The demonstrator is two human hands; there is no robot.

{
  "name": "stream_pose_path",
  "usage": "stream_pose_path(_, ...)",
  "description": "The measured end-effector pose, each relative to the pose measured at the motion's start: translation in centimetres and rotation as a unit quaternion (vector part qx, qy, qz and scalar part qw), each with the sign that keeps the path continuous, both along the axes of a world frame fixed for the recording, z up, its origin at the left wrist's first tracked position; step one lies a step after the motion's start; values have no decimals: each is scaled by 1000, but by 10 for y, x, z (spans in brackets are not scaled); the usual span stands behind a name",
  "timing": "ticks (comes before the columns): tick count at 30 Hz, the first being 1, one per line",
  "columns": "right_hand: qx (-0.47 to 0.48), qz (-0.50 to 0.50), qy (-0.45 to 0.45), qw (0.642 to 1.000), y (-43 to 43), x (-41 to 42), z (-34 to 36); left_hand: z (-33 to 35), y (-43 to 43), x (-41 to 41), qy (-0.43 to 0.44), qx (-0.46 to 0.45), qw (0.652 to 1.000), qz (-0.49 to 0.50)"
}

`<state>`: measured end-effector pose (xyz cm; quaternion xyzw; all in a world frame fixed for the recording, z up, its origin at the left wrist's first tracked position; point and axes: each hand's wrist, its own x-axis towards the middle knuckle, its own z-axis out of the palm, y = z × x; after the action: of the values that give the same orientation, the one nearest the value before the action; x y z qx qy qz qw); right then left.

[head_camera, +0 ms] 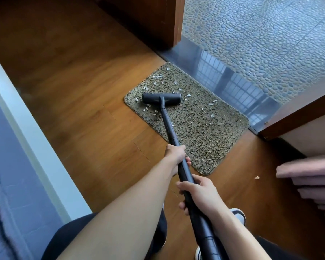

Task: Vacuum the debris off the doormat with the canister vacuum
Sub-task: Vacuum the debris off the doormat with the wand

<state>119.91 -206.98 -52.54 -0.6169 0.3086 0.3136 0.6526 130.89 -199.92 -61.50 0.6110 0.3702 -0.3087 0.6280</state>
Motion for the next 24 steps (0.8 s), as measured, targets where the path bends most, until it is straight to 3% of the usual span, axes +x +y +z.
stream_pose_path(24,-29,80,7,996,-3,-127,22,19,12,-149,30,-28,998,48)
